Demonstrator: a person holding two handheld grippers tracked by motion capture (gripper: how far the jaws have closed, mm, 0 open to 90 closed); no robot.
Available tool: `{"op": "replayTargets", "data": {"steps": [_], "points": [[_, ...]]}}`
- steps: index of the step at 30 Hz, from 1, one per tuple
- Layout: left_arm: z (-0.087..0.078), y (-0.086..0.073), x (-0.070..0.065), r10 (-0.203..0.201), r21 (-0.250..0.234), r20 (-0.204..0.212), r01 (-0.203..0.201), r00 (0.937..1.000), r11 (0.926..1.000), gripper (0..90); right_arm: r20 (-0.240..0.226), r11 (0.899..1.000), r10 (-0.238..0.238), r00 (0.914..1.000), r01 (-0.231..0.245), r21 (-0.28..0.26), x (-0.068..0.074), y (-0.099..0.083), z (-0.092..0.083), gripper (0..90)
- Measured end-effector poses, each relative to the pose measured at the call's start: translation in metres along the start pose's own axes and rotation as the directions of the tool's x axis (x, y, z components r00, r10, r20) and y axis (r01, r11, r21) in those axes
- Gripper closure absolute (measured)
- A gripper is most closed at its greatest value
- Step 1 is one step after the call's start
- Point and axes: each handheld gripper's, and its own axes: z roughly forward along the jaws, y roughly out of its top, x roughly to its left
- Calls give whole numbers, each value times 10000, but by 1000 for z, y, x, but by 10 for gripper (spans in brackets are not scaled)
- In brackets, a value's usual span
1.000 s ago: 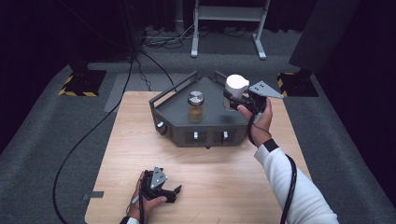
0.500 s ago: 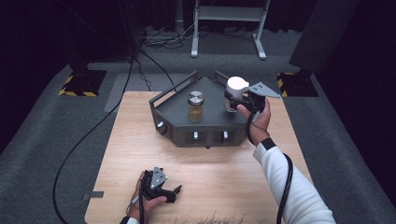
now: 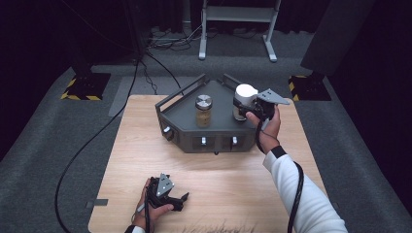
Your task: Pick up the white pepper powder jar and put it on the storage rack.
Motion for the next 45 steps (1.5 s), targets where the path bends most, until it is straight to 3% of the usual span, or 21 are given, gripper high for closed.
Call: {"op": "replayTargets", "data": {"steps": [13, 24, 33, 35, 39, 45], "points": [[0, 0, 0, -1, 1, -1, 1, 10000, 10000, 8, 42, 9999, -52, 10000, 52, 138, 2, -2, 1, 299], [0, 0, 0, 0, -9, -10, 0, 10000, 10000, 9, 74, 9998, 208, 9998, -208, 69, -1, -6, 0, 297], [0, 0, 0, 3, -9, -12, -3, 10000, 10000, 9, 69, 9997, 247, 9997, -247, 20, -3, -10, -2, 151], [0, 0, 0, -1, -8, -12, 1, 10000, 10000, 9, 169, 9999, 146, 9997, -147, 24, -2, -11, -2, 77], [0, 0, 0, 2, -8, -11, -2, 10000, 10000, 9, 114, 9997, -220, 9997, 219, 107, -2, -11, -6, 47], [0, 0, 0, -4, -3, -9, 4, 10000, 10000, 9, 40, 9998, -168, 9999, 168, -120, -8, -9, -16, 12]]}}
